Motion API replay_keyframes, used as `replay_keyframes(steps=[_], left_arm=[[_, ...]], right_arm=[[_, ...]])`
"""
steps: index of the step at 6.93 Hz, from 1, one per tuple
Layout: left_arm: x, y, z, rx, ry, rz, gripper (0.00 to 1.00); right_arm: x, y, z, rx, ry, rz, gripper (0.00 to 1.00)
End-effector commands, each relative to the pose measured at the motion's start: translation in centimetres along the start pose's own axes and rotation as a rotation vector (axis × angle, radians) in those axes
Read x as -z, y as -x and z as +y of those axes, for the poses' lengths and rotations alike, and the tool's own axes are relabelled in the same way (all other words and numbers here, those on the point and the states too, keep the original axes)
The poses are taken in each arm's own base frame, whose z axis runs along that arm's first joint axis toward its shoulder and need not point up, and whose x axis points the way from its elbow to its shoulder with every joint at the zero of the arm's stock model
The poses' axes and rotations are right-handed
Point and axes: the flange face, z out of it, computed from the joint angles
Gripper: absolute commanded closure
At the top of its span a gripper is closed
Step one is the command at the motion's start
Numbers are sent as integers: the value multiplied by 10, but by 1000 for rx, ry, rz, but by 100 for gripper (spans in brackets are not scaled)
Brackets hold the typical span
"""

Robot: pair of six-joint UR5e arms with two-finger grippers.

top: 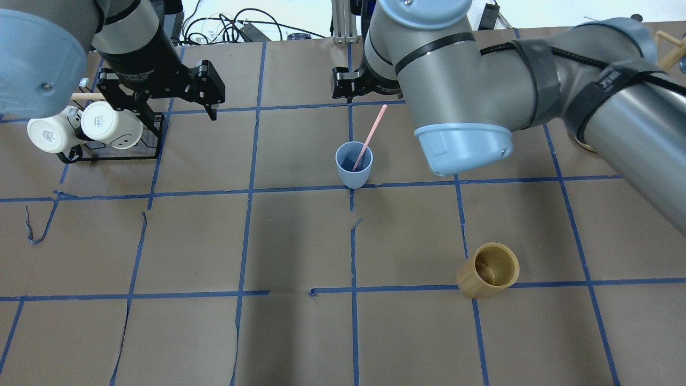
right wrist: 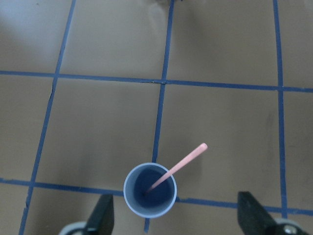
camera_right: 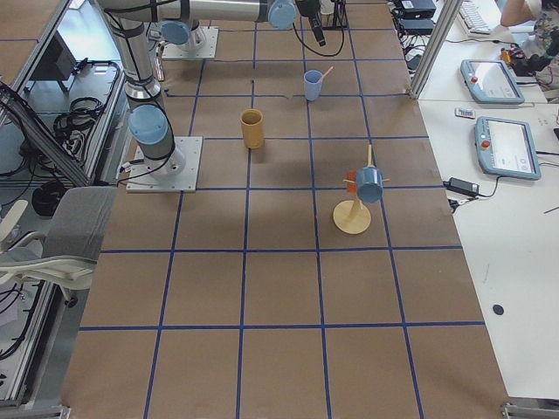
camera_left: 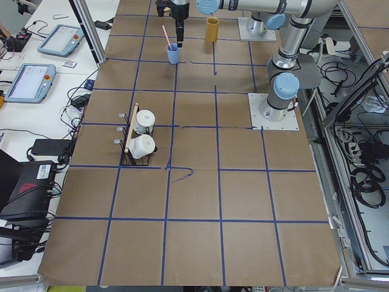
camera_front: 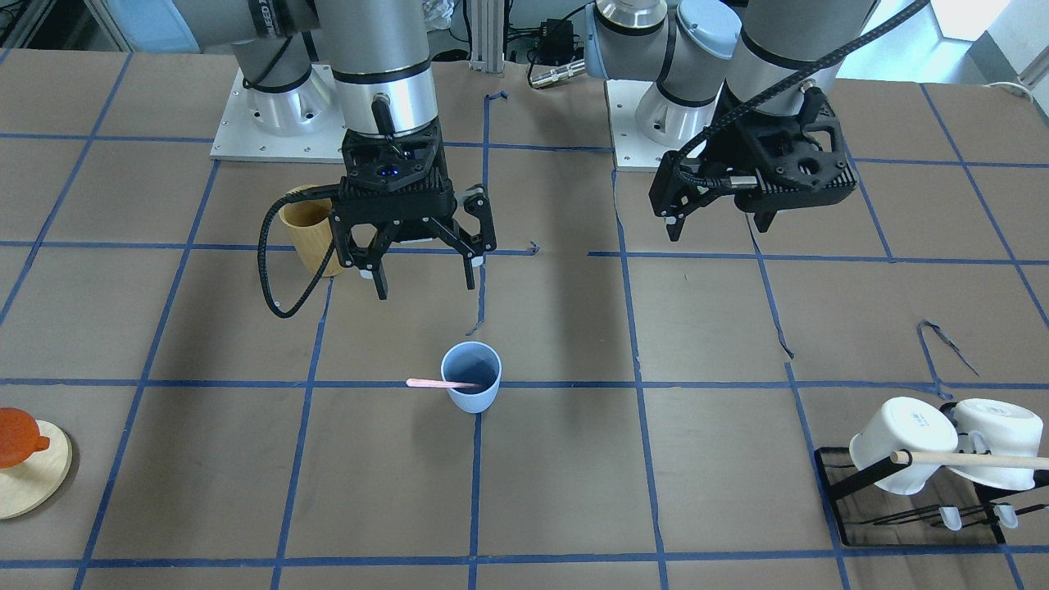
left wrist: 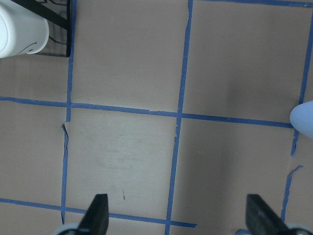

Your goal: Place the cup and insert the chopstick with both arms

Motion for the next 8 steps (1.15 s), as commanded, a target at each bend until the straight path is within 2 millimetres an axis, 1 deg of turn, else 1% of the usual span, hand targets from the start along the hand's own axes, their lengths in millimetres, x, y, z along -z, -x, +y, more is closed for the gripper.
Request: replay_keyframes(steps=[1,2,3,5,6,7,8], left_arm=[[0,1,1,0,1,-4,0],[-1,1,4,0,4,-6,0],[-3,2,9,0,8,-5,0],[-3,3,11,0,5,-6,0],[-1,3,12,2,5,-10,0],[-3,3,12,1,8,-7,0],[-3,3,13,1,10,-9,0]], right_arm=[[26,-16,16,-7,182,56,0],[36,-37,31,-22,288,104,0],[49,-64,45,-64,390,136,0],[49,-112,38,-140,426,210,0],[48,-117,37,-101,435,194,0],[49,-118,34,-1,426,172,0],[48,-120,35,-12,432,174,0]])
